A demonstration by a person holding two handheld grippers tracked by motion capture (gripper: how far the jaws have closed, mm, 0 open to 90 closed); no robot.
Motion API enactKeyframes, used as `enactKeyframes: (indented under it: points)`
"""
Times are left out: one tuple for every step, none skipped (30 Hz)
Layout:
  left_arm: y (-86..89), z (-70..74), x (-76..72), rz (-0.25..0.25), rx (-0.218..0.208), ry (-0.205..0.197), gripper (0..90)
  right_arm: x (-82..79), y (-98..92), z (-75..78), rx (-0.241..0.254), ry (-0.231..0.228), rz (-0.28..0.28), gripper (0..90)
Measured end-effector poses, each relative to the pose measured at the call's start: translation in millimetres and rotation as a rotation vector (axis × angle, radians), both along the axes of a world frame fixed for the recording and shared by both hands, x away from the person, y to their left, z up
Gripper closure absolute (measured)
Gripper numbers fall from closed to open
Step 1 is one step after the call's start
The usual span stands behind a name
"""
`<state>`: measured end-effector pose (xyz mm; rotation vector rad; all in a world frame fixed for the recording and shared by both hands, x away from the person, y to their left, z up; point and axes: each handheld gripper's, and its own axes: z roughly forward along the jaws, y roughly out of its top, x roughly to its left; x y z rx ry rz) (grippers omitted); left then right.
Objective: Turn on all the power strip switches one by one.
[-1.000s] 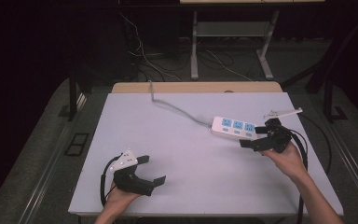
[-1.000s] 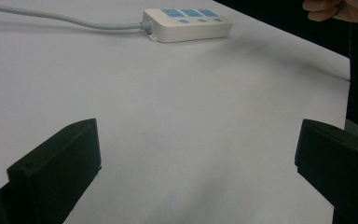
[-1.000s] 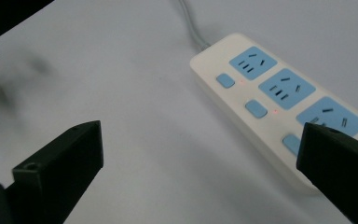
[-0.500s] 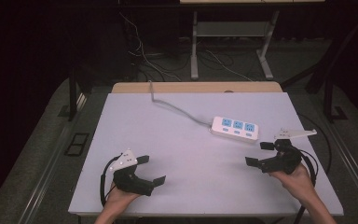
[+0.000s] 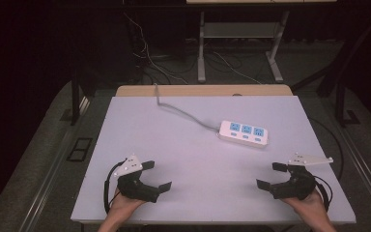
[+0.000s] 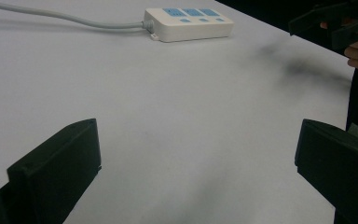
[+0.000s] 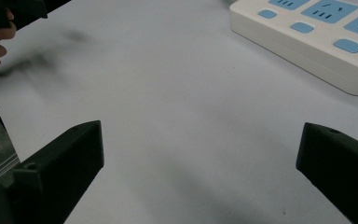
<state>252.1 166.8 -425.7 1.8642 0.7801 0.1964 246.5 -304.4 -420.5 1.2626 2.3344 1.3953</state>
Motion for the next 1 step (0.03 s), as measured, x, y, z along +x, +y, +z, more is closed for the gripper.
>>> enactKeyframes:
  points:
    - [-0.3, 0.0, 0.0, 0.0, 0.001, 0.001, 0.0, -1.2, -0.2, 0.0, -0.001, -0.003, 0.0, 0.4]
